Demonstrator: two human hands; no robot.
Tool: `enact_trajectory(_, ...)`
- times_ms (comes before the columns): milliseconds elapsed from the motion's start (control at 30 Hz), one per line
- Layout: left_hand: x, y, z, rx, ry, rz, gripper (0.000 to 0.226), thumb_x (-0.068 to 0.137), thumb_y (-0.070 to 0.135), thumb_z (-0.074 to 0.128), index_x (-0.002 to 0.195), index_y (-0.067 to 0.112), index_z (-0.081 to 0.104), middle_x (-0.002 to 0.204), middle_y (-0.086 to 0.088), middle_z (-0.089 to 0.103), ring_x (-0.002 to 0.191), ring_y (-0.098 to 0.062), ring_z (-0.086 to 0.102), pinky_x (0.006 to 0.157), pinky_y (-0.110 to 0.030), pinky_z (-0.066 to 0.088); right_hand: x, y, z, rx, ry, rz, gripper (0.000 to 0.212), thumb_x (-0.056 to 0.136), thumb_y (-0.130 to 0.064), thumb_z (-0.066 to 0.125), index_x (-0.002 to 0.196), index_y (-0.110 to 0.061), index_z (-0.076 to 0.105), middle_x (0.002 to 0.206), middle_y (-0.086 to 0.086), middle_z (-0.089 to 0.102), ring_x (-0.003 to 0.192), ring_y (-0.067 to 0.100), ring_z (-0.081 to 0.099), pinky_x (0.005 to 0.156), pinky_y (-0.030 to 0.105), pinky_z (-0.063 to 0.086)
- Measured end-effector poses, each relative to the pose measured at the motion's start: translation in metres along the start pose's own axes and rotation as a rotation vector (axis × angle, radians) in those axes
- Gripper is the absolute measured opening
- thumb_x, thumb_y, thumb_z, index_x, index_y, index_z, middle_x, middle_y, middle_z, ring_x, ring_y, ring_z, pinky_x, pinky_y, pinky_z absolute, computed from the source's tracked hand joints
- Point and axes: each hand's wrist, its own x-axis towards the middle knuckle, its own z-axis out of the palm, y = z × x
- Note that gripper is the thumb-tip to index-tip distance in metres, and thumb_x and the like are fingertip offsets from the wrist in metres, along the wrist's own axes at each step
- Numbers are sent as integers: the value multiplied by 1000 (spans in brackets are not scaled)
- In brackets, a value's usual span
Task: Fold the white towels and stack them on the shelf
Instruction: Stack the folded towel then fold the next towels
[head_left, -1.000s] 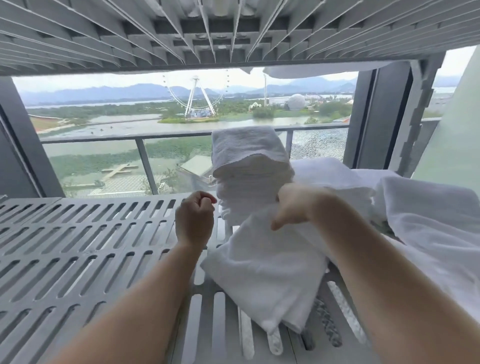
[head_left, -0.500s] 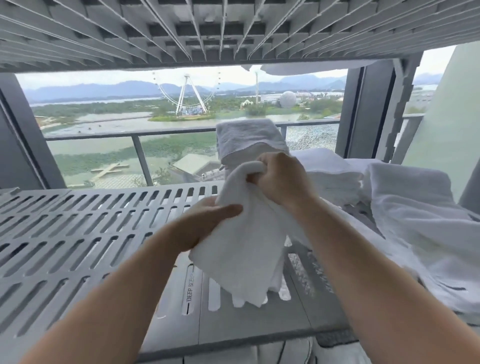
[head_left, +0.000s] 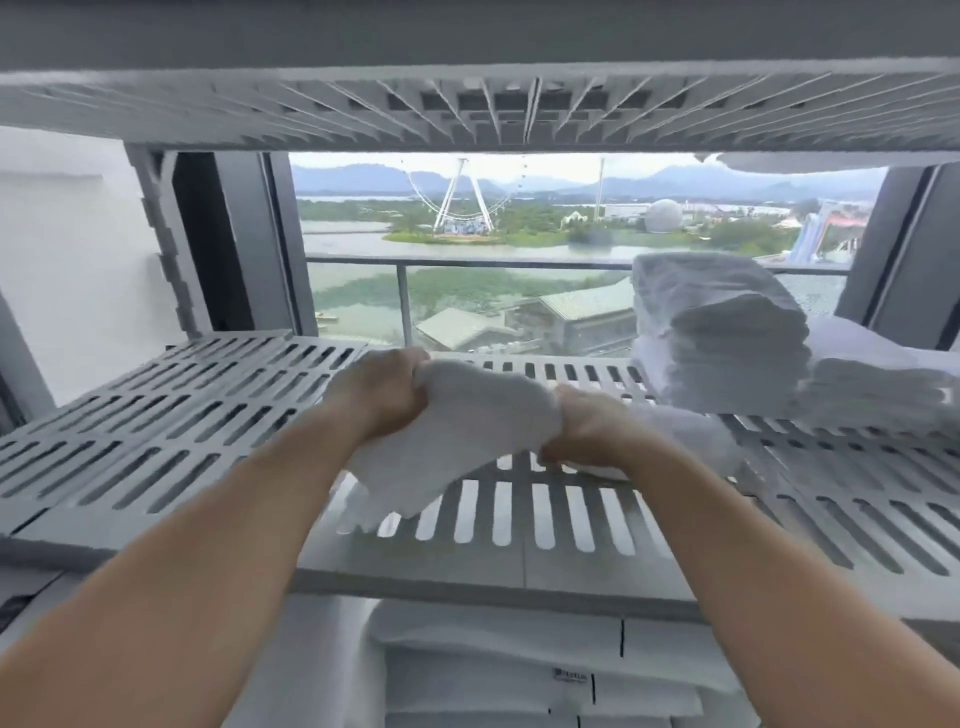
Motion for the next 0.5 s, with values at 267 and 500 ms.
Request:
enact_trajectory(267,31,-23,-72,253,-101,-103,31,63,16,57,94,16,64,102,-14,66,87,-29,59,79,-35,48,12,-23,-49,40,577,-128,55,73,-45,71,124,-35,53,120,6,60,113,29,55,93,41,44)
enact_trajectory(500,20,-5,48,70,-215,54,64,87,57,60,143,29,46,145,-3,50,132,-26,47,108,-49,42,41,-32,13,-130,336,49,41,90,-49,61,116,-17,67,117,11,64,108,29,59,94,41,50)
